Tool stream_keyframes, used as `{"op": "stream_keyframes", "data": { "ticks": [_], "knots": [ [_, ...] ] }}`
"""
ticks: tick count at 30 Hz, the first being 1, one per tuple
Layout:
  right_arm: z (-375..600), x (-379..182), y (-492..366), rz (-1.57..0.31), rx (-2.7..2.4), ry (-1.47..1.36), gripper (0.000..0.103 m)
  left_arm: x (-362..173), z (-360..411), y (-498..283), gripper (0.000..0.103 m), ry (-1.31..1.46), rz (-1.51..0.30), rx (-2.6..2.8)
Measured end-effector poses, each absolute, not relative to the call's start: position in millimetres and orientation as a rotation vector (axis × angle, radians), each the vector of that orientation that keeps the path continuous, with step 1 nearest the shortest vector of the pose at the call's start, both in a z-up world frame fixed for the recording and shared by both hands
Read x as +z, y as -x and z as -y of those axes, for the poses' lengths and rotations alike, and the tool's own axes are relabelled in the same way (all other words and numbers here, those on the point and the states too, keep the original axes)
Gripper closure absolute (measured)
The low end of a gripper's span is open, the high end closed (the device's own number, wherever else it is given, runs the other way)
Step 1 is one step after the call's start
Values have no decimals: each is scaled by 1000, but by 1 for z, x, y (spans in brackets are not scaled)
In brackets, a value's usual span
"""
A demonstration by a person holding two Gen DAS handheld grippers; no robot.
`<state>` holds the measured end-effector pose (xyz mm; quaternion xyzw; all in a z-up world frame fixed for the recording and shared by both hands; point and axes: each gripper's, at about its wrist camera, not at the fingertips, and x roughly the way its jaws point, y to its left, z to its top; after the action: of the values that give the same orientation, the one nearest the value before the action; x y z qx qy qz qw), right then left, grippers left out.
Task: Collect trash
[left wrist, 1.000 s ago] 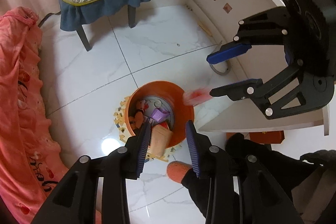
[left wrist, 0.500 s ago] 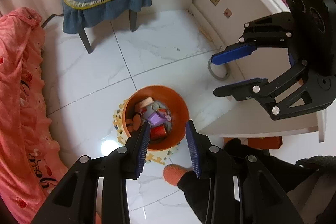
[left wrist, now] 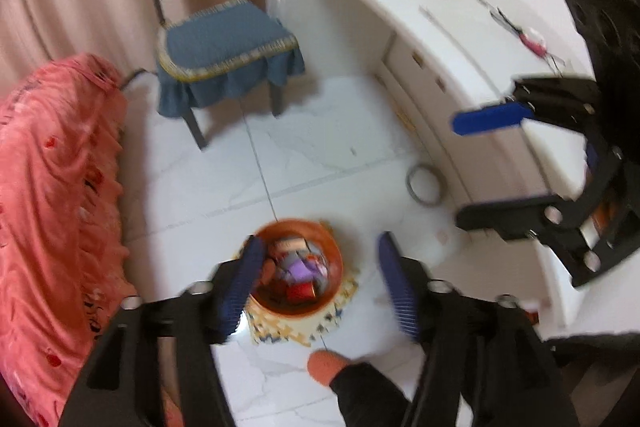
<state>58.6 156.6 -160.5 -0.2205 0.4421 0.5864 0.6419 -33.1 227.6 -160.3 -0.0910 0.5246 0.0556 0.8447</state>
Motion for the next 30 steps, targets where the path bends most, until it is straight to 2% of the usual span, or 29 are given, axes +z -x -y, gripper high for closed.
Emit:
{"op": "stream_keyframes", "data": {
  "ticks": [2, 4, 6, 10, 15, 30],
  "knots": [
    [-141, -143, -62, -993, 1317, 462, 24, -142, -218, 32, 37, 205, -1062, 128],
    [-120, -123, -65, -961, 1283, 419, 19, -125, -207, 29, 31, 207, -1033, 147],
    [-99, -105, -71, -939, 1238, 372, 11, -106, -192, 27, 19, 182, -990, 184],
    [-54, -74, -82, -904, 1166, 257, 5, -78, -168, 20, 13, 172, -930, 217],
    [-1, -46, -94, -873, 1074, 158, 5, -49, -133, 11, 8, 127, -864, 224],
    [98, -12, -101, -796, 821, -13, 5, -3, -65, 4, 6, 100, -725, 277]
  ]
}}
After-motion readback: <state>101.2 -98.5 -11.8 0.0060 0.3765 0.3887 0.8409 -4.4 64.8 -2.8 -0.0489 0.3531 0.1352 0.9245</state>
